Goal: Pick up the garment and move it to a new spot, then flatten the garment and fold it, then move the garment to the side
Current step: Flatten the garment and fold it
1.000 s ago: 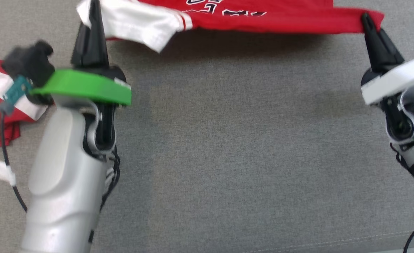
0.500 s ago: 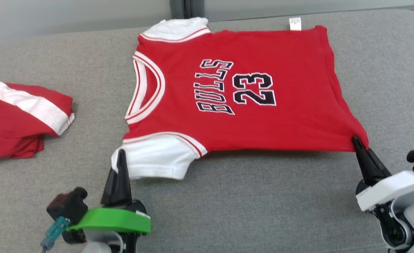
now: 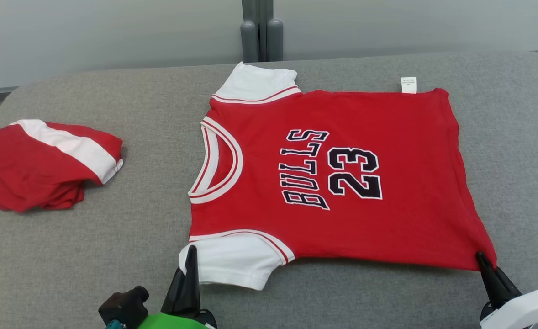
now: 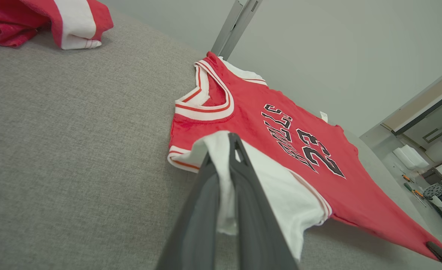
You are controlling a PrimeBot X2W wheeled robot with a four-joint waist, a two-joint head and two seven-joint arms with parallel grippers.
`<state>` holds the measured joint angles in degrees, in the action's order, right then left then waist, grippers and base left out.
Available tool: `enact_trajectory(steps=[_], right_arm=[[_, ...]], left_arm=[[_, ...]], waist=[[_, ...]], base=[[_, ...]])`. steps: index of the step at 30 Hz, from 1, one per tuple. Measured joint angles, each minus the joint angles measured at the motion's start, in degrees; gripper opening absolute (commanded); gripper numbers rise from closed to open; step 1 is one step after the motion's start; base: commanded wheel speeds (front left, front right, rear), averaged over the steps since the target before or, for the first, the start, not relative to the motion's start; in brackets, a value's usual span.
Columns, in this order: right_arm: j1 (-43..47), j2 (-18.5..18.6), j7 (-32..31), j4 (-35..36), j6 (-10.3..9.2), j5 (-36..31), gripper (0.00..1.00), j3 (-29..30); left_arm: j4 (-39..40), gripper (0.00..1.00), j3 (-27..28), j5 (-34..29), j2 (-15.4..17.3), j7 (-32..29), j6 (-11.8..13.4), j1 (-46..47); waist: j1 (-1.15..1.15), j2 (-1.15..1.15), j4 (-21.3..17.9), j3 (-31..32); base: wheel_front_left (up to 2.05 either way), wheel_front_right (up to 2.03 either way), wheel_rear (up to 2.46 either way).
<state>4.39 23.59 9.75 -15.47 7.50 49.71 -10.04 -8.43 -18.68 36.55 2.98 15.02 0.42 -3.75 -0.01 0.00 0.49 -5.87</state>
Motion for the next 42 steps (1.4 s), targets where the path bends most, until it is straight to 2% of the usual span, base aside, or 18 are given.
enact_trajectory(steps=[7,19,27,34,35,36,37,42], right_arm=[[0.57,-2.43,-5.30,2.99,-0.01,-2.89,0.00,2.68],[-5.66,-3.53,-14.30,6.90,-0.01,-4.98,0.00,5.38],[-13.56,-4.09,-17.37,3.71,-0.01,-4.61,0.00,5.50],[-19.57,-4.16,-17.64,-1.11,-0.01,-4.43,0.00,4.88],[-20.28,-4.12,-17.19,-1.97,-0.01,-4.44,0.34,4.77],[-20.98,-4.16,-16.51,-2.77,-0.01,-4.44,0.94,4.71],[-21.50,-4.17,-16.15,-3.35,-0.01,-4.44,1.00,4.64],[-22.31,-3.25,-12.68,-5.45,-0.01,-4.78,1.00,3.00]], left_arm=[[-1.03,0.00,-1.58,-1.91,1.25,-0.90,-0.77,1.64],[-6.45,0.00,-2.98,-4.88,3.31,-4.85,-2.97,17.19],[-16.21,0.00,-3.41,-5.21,2.67,-5.12,-4.27,28.52],[-26.19,0.00,-4.05,-5.19,1.68,-3.69,-5.46,35.54],[-27.47,0.00,-4.23,-5.19,1.55,-3.18,-5.57,36.34],[-28.70,0.62,-4.24,-5.17,1.41,-2.69,-5.76,37.13],[-29.55,1.00,-4.26,-5.17,1.30,-2.43,-5.80,37.68],[-33.27,1.00,-4.15,-4.89,0.80,-0.74,-6.32,38.72]], waist=[[0.00,0.00,-0.78,0.24],[0.00,0.00,-2.88,-3.19],[0.00,0.00,-4.17,-7.07],[0.00,0.00,-5.13,-9.05],[0.01,0.00,-5.23,-9.13],[0.00,0.00,-5.29,-9.14],[0.00,0.00,-5.28,-9.10],[0.00,0.00,-5.03,-8.36]], base=[[0.00,0.00,0.00],[0.00,0.00,0.00],[0.00,0.00,0.00],[0.00,0.00,0.00],[0.00,0.00,0.00],[0.00,0.00,0.00],[0.00,0.00,0.00],[0.00,0.00,0.00]])
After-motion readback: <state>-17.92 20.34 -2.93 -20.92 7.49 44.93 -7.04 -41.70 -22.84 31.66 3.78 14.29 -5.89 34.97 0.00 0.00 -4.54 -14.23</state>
